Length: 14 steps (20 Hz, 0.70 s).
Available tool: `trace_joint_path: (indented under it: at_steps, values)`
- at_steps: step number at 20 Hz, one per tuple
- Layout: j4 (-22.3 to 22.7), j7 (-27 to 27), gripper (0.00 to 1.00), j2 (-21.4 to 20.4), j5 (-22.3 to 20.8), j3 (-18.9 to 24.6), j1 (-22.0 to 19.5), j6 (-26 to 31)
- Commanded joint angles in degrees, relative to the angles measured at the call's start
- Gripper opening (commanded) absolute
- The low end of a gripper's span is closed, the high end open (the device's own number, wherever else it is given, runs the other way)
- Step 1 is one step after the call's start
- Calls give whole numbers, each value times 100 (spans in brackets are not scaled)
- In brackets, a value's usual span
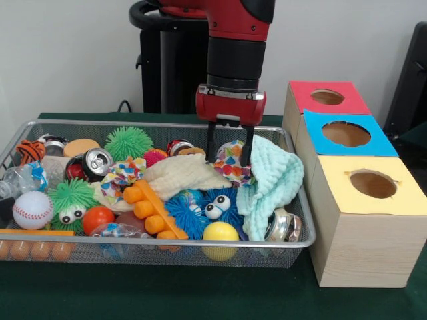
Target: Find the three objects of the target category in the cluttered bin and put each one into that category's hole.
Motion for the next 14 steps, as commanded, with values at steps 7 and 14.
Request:
trace_joint_path:
  at_steps: [7, 14]
  values:
    - [186, 1297, 100, 82, 144, 591, -98, 74]
    - [271, 1337, 100, 232, 175, 731, -185, 79]
